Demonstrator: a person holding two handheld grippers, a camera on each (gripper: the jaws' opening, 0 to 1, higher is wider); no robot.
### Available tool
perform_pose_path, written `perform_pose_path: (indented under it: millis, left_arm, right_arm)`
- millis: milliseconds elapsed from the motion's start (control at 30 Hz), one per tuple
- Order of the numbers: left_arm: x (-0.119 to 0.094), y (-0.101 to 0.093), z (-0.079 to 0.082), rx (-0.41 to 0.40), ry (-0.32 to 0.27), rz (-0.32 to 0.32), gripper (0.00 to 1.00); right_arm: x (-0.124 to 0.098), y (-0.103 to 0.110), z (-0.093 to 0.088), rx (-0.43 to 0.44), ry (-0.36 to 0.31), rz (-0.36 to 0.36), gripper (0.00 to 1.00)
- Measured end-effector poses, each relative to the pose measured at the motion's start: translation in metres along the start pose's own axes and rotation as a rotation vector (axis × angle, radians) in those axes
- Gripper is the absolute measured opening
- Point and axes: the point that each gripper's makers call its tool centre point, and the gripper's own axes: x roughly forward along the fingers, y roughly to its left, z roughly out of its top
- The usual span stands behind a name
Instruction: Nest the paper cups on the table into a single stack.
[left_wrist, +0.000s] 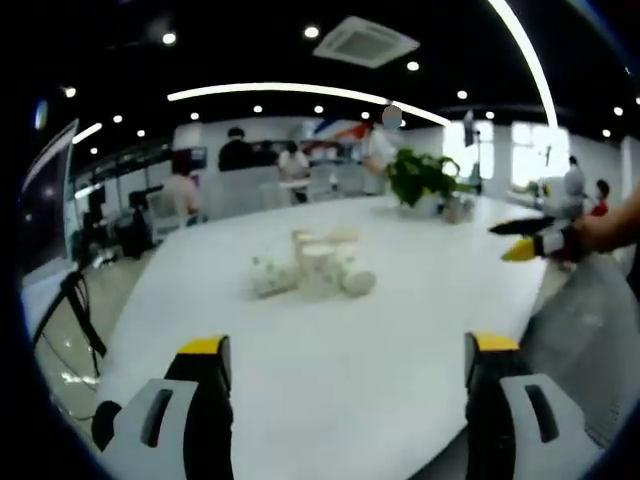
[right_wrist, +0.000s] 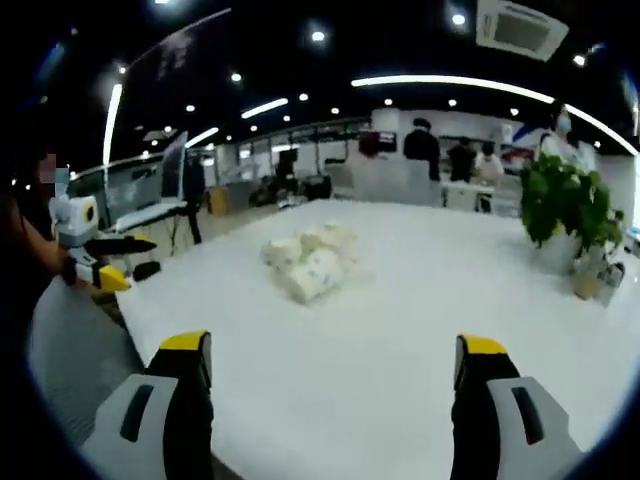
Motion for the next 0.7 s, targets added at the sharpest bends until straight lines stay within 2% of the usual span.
perform_pose_path:
  millis: [100,167,367,700]
  left_arm:
    - [0.0,-0.001,-0.001,0.006,0.006,-0.002,0.95]
    - [-0.001,-0.001,-0.002,0.007,0.011,0.0,0.95]
    - [-0.003,0.005,-0.003,0.003,0.011,0.026,0.95]
    - [-0.001,-0.001,-0.003,-0.018,0.001,-0.007,0.99]
  right_arm:
    - [0.004,0.012,0.0,-0.086,0.012,0.033,0.99]
    - [0.004,0.012,-0.002,-0.093,0.017,0.024,0.98]
    - [0.003,0.006,-0.002,-0.054,0.011,0.01,0.97]
    - [0.0,0.002,0.001,-0.031,-0.006,-0.016,0.98]
